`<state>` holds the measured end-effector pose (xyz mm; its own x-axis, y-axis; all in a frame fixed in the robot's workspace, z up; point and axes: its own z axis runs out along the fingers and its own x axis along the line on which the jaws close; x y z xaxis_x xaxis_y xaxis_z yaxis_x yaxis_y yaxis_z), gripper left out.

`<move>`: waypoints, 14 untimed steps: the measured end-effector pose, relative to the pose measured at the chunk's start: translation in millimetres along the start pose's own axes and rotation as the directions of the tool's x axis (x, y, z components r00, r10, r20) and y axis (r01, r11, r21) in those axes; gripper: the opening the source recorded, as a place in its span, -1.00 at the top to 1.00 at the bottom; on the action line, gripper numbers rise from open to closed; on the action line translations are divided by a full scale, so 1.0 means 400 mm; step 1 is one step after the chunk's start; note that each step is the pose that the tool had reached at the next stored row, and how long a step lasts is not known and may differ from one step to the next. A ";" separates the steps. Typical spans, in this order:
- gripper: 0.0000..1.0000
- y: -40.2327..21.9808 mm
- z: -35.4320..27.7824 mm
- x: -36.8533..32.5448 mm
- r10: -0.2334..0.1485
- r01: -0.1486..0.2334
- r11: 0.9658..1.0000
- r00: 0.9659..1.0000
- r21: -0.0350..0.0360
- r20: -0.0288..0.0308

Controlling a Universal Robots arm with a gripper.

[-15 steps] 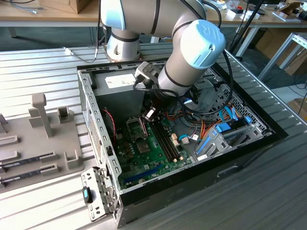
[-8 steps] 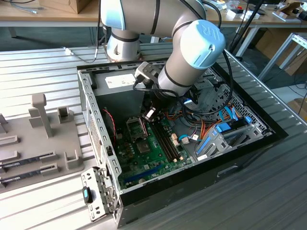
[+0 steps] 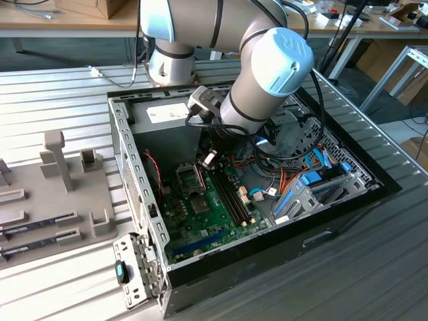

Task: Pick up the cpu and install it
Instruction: 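Close the cpu cover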

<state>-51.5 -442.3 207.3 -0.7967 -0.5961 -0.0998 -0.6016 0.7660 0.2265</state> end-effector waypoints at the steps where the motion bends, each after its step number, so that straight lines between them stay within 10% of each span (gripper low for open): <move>1: 0.79 0.001 0.000 0.001 0.000 0.000 1.000 1.000 0.000 0.000; 14: 0.79 0.009 0.002 0.018 0.000 0.000 1.000 1.000 0.000 0.000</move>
<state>-59.6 -443.7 206.7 -0.7966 -0.5963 -0.0997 -0.6017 0.7659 0.2265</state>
